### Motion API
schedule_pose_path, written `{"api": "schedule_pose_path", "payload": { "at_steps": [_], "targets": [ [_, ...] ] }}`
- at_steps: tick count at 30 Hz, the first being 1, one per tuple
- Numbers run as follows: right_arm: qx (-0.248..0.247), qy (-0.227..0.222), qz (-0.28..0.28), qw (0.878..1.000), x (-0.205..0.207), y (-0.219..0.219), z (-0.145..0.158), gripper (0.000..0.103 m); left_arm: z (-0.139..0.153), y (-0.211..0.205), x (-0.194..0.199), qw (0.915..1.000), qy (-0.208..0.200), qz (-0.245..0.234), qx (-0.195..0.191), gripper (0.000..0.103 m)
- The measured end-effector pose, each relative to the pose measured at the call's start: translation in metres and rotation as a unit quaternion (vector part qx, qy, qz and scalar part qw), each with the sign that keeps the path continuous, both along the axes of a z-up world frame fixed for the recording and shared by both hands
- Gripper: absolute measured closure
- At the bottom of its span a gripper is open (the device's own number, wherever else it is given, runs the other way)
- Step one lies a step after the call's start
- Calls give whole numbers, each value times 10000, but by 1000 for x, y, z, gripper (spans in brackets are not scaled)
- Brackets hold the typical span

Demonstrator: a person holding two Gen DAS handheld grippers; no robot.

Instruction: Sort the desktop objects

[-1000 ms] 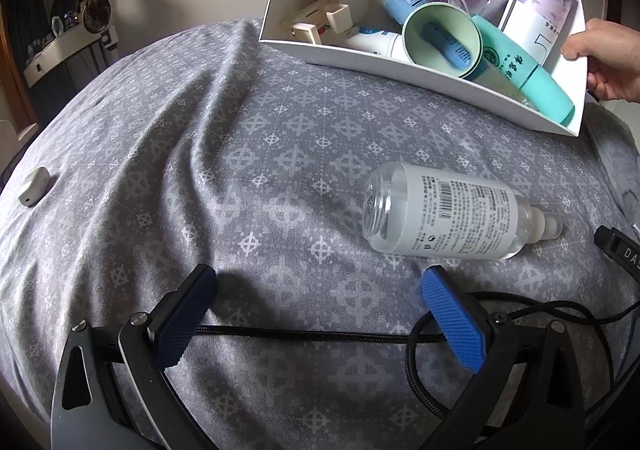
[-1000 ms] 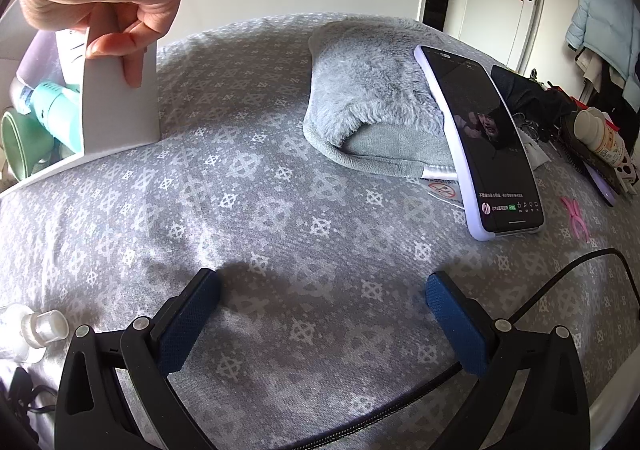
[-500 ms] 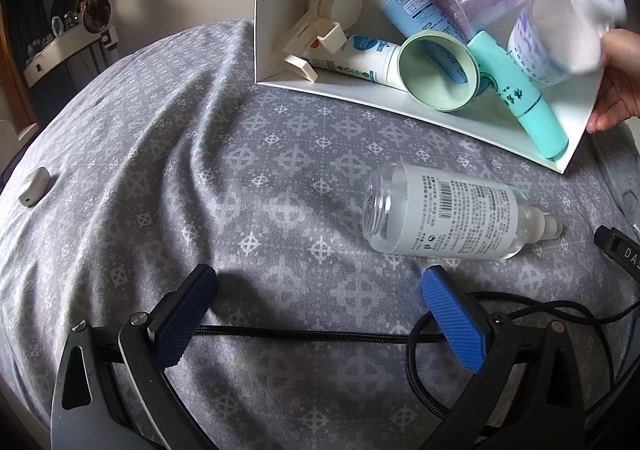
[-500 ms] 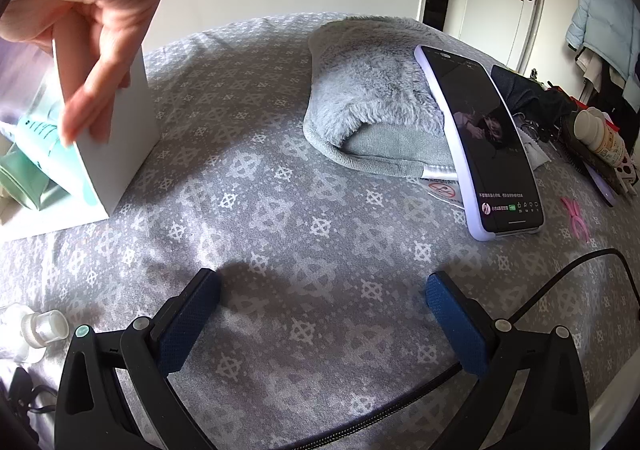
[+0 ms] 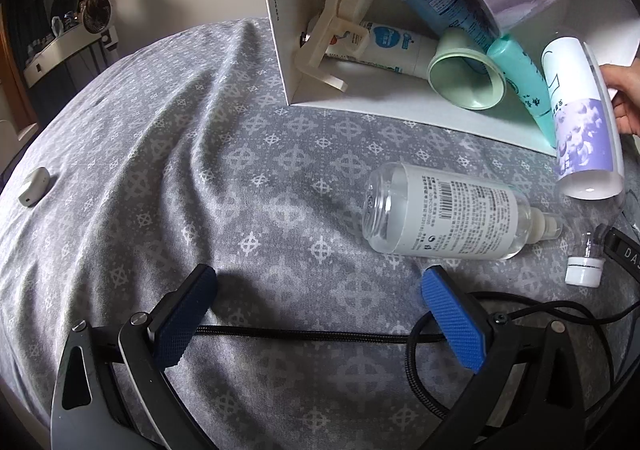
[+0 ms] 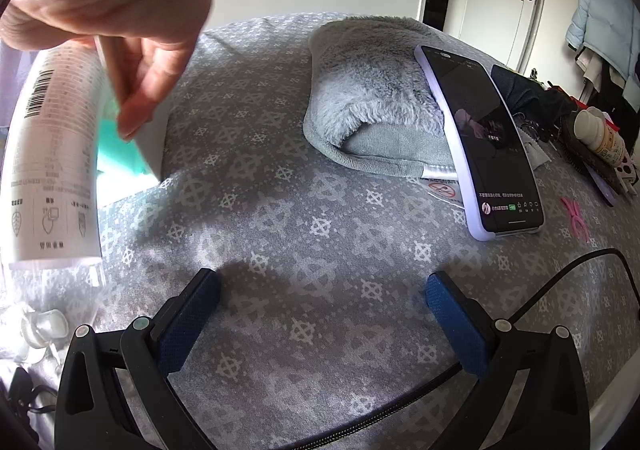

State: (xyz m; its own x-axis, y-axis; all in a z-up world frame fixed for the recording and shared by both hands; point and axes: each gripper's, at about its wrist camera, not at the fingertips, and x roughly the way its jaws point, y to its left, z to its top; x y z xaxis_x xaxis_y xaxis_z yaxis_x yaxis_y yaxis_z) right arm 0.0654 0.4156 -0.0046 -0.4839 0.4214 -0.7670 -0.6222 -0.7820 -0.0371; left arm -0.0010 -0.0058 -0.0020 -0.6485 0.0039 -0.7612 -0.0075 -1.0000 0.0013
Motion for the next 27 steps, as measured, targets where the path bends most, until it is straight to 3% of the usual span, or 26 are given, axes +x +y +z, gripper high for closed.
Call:
{"api": "schedule_pose_path", "payload": {
  "at_steps": [27],
  "targets": [
    [15,-8,3,10000,3,-4,1,0,-3,7,1,10000,-15,-33,-12,0]
  ]
}}
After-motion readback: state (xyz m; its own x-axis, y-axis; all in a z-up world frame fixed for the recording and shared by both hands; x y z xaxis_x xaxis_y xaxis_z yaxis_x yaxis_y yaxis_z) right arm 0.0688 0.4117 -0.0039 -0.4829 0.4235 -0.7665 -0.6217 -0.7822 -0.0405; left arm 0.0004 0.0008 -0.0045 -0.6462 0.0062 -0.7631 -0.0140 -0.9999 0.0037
